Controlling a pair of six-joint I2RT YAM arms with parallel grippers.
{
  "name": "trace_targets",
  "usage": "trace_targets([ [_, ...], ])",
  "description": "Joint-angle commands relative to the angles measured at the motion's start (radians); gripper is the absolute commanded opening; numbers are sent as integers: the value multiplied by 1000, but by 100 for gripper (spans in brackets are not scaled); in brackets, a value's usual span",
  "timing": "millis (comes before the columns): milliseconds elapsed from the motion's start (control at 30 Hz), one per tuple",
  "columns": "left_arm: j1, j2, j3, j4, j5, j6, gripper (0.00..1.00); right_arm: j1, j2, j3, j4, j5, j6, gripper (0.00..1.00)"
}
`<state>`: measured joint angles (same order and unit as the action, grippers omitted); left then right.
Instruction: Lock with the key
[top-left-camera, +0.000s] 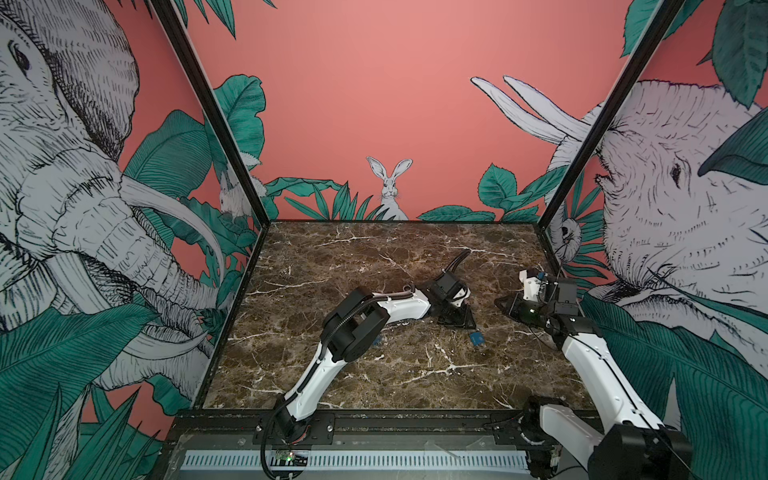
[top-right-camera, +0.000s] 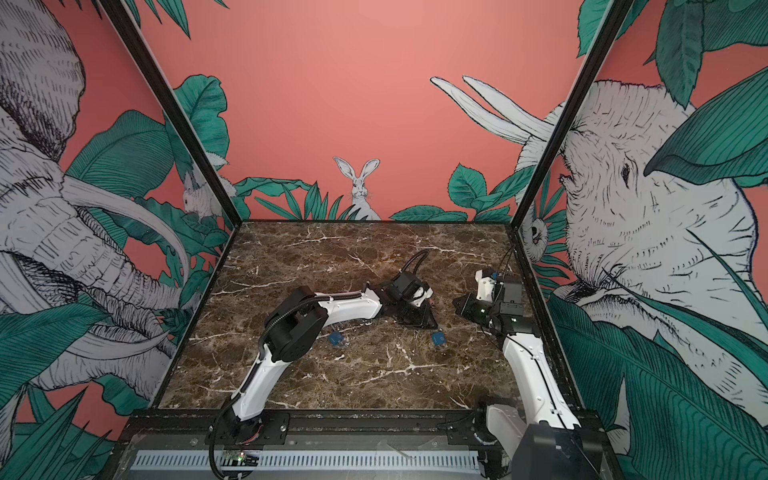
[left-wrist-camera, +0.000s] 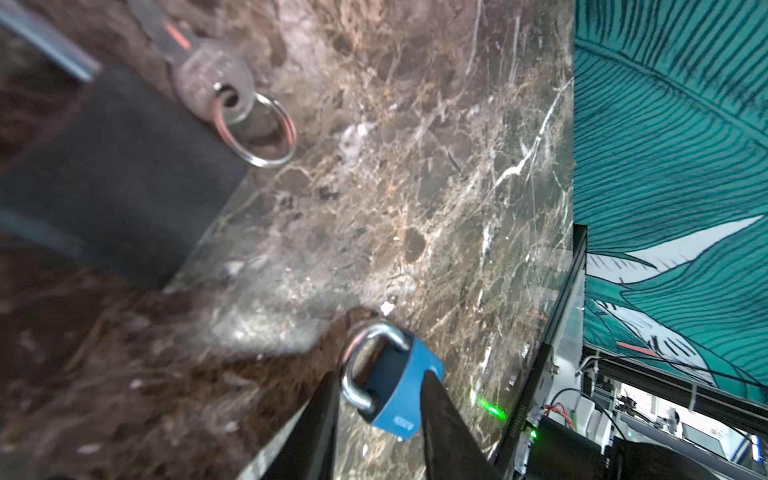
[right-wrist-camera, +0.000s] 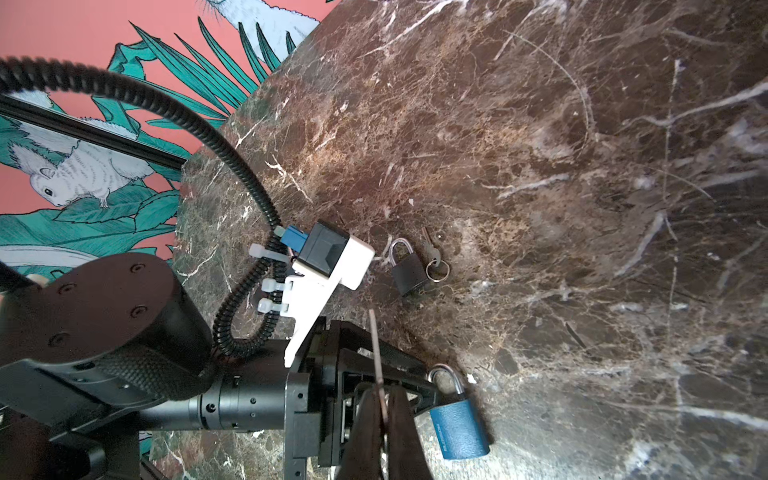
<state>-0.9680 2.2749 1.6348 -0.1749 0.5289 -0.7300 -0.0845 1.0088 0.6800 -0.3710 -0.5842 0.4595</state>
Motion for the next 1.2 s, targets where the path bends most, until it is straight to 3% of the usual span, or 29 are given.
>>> trace_targets([
  [0, 16, -94, -14, -30, -33, 31, 37, 0, -3, 2, -9, 21, -16, 0],
  [400, 58, -273, -80, -14, -57, 105, 35, 120, 55, -22, -70, 162, -64, 0],
  [833, 165, -597, -388, 162, -178, 119, 36, 190, 202, -28, -91, 284, -96, 0],
  [1167, 176, -603, -434, 199, -165, 77, 36, 242, 318, -23, -83, 367, -103, 0],
])
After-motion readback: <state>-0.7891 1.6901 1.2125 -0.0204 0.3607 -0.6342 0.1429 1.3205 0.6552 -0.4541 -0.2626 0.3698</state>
